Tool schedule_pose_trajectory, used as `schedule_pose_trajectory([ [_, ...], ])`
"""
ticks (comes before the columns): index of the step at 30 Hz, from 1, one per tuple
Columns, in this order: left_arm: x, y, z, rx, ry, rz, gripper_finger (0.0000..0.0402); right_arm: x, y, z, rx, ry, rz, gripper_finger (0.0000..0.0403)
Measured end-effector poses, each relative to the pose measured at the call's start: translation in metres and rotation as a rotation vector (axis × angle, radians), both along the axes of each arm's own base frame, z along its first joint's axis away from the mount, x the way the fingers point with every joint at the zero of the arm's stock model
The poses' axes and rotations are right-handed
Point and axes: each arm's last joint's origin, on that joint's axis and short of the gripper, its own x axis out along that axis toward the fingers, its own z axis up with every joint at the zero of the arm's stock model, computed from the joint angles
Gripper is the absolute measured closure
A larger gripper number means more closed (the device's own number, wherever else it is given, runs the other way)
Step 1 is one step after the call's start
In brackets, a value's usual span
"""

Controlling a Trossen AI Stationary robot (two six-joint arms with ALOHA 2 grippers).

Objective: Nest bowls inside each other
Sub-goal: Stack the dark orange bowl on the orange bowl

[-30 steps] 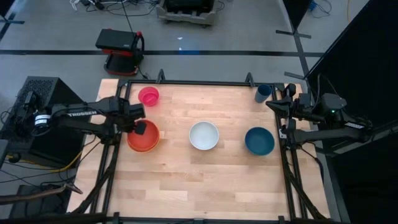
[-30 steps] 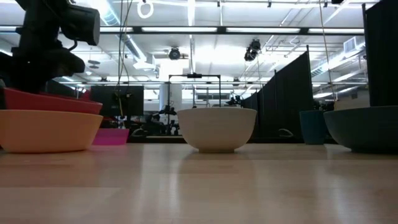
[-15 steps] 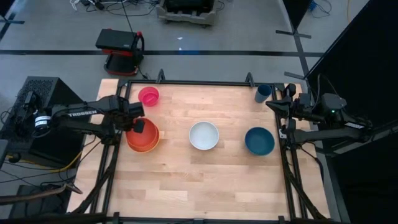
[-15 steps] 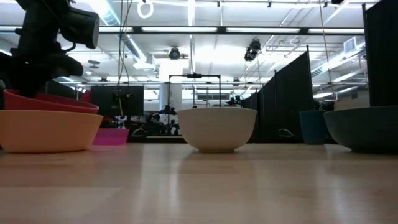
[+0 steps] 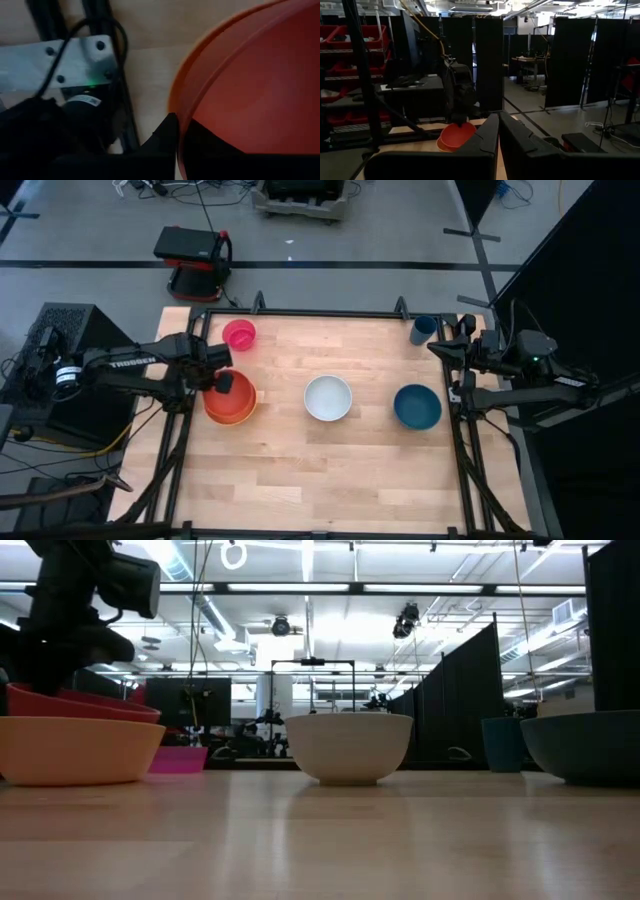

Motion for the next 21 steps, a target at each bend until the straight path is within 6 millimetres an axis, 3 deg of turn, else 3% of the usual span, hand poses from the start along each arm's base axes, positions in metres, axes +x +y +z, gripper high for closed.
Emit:
schedule_pose_trajectory([
  [21, 0.0025, 0.0003, -0.0016, -0.018, -0.007, 0.001, 0.0395, -0.0001, 0.0, 0.0, -0.002, 0.0, 0.0, 0.0403],
])
